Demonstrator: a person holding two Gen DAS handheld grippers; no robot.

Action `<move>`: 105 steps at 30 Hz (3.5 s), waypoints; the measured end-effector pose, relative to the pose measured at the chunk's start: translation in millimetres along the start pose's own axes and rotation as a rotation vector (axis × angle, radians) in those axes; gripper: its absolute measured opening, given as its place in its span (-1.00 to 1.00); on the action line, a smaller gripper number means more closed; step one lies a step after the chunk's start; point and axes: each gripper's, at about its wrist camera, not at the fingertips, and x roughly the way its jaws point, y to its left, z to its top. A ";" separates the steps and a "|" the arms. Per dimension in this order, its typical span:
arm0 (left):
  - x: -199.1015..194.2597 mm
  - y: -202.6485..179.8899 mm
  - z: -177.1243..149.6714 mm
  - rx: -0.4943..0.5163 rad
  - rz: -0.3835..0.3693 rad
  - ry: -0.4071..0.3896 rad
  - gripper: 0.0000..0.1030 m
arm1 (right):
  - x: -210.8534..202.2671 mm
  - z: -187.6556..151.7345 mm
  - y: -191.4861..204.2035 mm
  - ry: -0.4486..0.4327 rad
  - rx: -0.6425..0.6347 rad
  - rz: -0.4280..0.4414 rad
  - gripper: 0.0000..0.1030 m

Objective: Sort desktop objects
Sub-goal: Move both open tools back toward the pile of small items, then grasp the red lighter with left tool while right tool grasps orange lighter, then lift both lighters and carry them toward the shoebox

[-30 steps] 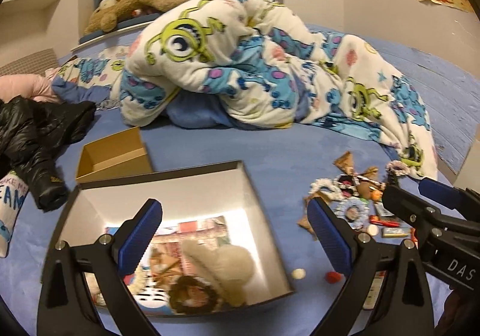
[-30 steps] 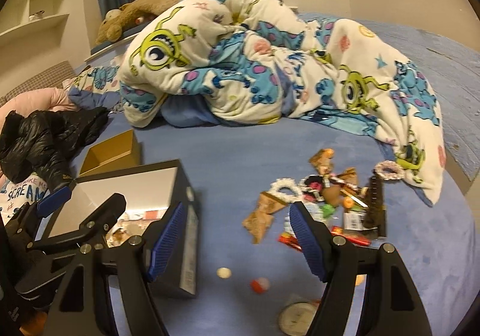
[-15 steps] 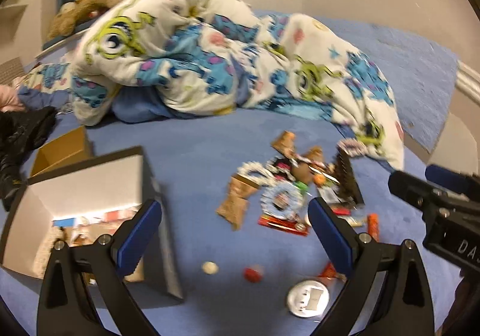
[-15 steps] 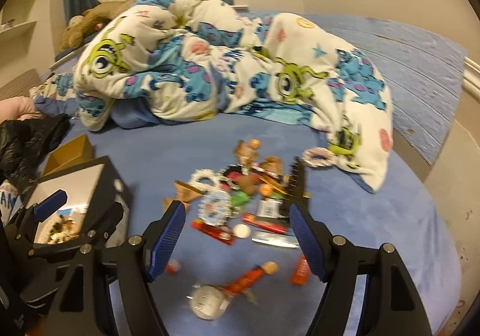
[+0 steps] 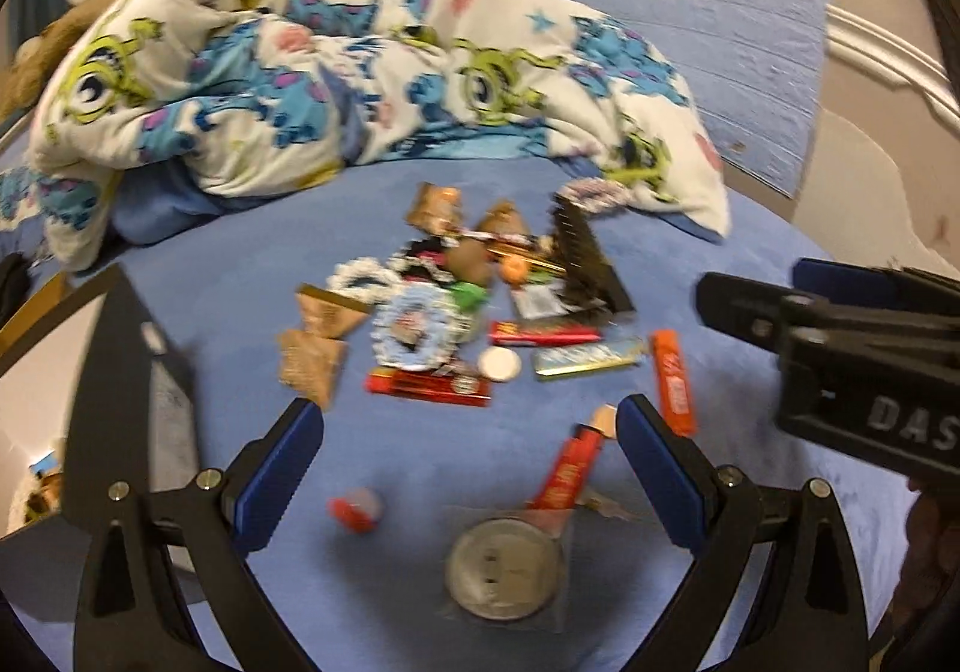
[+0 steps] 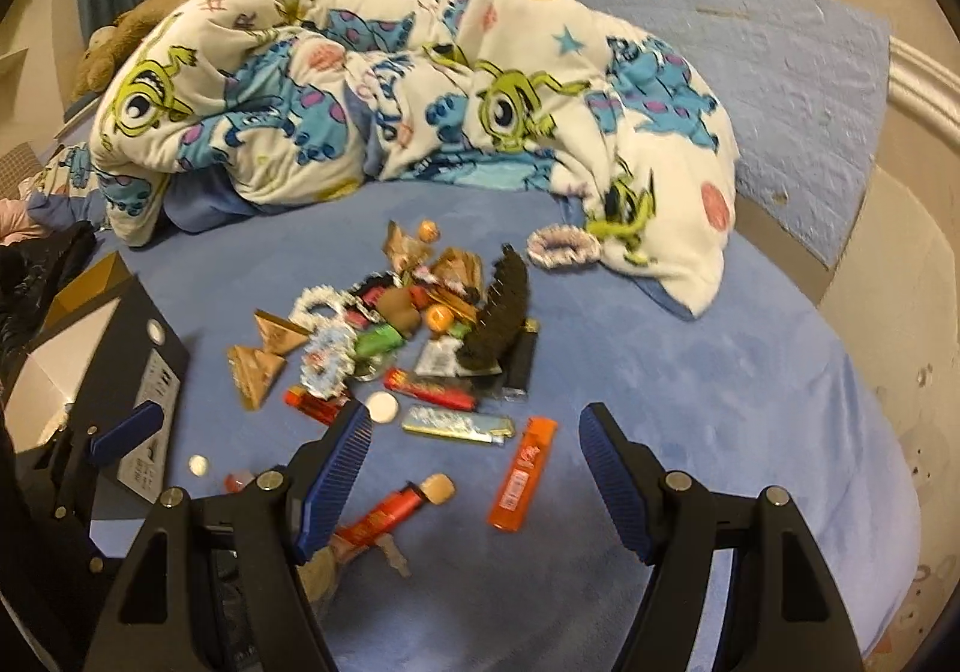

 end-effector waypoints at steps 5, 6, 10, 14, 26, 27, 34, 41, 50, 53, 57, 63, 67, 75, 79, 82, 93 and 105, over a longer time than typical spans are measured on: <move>24.4 -20.9 -9.7 0.065 -0.027 0.044 0.93 | 18.6 -12.6 -17.6 0.036 0.037 -0.009 0.44; 29.2 -22.8 -12.2 0.072 -0.041 0.054 0.93 | 21.3 -14.7 -19.9 0.041 0.040 -0.010 0.44; 47.0 -29.5 -21.6 0.102 -0.071 0.081 0.93 | 39.2 -24.6 -30.6 0.075 0.059 -0.017 0.44; 62.2 -33.1 -29.2 0.131 -0.072 0.100 0.93 | 62.0 -35.9 -38.2 0.117 0.075 -0.033 0.44; 82.2 -23.4 -40.2 0.079 -0.169 0.150 0.62 | 92.1 -46.7 -40.1 0.163 0.090 0.001 0.44; 81.6 -23.8 -40.2 0.084 -0.175 0.150 0.52 | 93.8 -47.8 -37.2 0.166 0.080 -0.001 0.44; 75.3 -31.4 -40.1 0.113 -0.220 0.139 -0.51 | 97.3 -50.2 -36.3 0.177 0.062 -0.018 -0.54; 69.4 -26.9 -39.9 0.110 -0.225 0.143 -0.61 | 96.8 -49.8 -36.7 0.186 0.062 0.008 -0.63; 59.2 -26.4 -33.8 0.103 -0.223 0.127 -0.61 | 87.8 -45.1 -35.5 0.164 0.068 0.024 -0.64; 53.8 -21.9 -29.5 0.091 -0.224 0.114 -0.61 | 86.6 -44.4 -36.0 0.162 0.073 0.025 -0.64; 46.2 -12.9 -24.7 0.073 -0.215 0.102 -0.61 | 82.6 -42.6 -37.5 0.153 0.078 0.031 -0.66; 32.0 1.4 -16.4 0.036 -0.200 0.073 -0.61 | 72.9 -36.0 -38.2 0.128 0.082 0.044 -0.78; 22.2 8.1 -11.6 0.023 -0.188 0.053 -0.61 | 67.3 -34.3 -36.3 0.115 0.086 0.068 -0.78; 17.9 14.0 -10.4 0.004 -0.181 0.046 -0.61 | 70.4 -39.8 -34.7 0.126 0.067 0.060 -0.78; 20.7 11.9 -11.2 0.012 -0.178 0.051 -0.61 | 79.1 -43.9 -34.6 0.133 0.047 0.042 -0.78; 23.1 10.5 -12.7 0.014 -0.181 0.058 -0.61 | 86.4 -46.7 -32.4 0.142 0.027 0.022 -0.47; 21.8 10.8 -12.2 0.009 -0.191 0.054 -0.61 | 99.1 -57.7 -29.0 0.145 -0.045 -0.061 -0.53; 13.0 18.6 -7.5 -0.004 -0.181 0.030 -0.61 | 77.2 -50.0 -43.2 0.127 0.024 -0.006 -0.62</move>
